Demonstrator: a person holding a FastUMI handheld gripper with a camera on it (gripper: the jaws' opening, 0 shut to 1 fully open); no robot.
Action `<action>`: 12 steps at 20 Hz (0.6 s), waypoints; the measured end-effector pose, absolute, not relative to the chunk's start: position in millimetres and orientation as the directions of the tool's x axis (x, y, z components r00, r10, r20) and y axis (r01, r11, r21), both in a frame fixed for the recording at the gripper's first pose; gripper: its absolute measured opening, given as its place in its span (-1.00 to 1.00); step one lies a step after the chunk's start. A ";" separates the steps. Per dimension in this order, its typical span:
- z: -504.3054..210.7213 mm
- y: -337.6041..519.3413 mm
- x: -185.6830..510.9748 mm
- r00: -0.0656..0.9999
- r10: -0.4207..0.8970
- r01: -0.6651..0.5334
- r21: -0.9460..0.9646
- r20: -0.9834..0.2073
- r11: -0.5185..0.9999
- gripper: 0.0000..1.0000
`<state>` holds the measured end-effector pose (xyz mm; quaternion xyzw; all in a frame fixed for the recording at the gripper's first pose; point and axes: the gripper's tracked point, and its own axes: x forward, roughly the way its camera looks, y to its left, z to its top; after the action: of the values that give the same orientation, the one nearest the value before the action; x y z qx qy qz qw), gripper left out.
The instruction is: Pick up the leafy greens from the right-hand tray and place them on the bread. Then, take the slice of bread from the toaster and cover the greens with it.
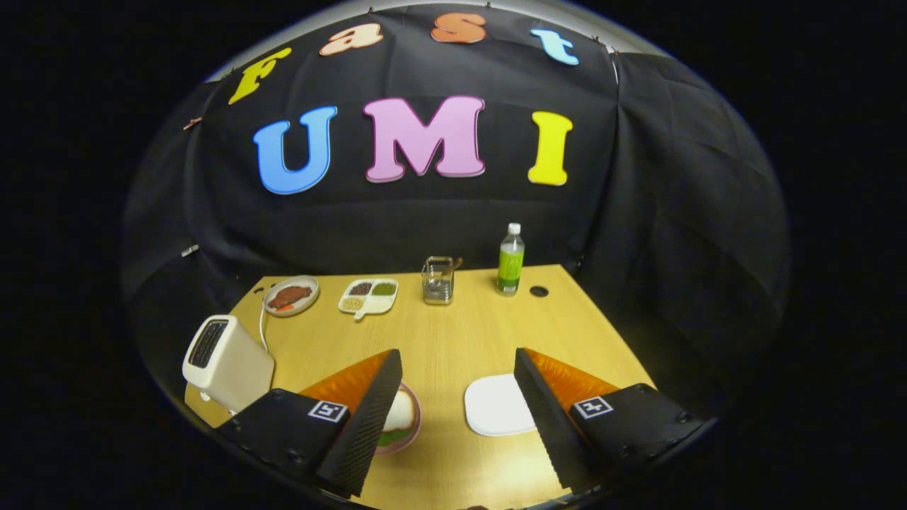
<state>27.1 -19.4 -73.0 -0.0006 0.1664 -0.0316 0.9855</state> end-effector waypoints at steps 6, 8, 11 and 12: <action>0.9 -53.2 -4.8 0.989 -0.081 0.084 0.019 -0.128 0.996 0.98; 11.2 -65.4 -15.6 0.992 -0.058 0.061 0.030 -0.111 0.998 0.97; 11.1 -91.0 -23.5 0.992 -0.031 0.035 0.027 -0.123 0.999 0.98; 8.6 -99.3 -23.3 0.991 -0.026 0.030 0.028 -0.132 0.999 0.97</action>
<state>-23.3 -99.3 8.6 0.0152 0.0660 -0.0142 0.9976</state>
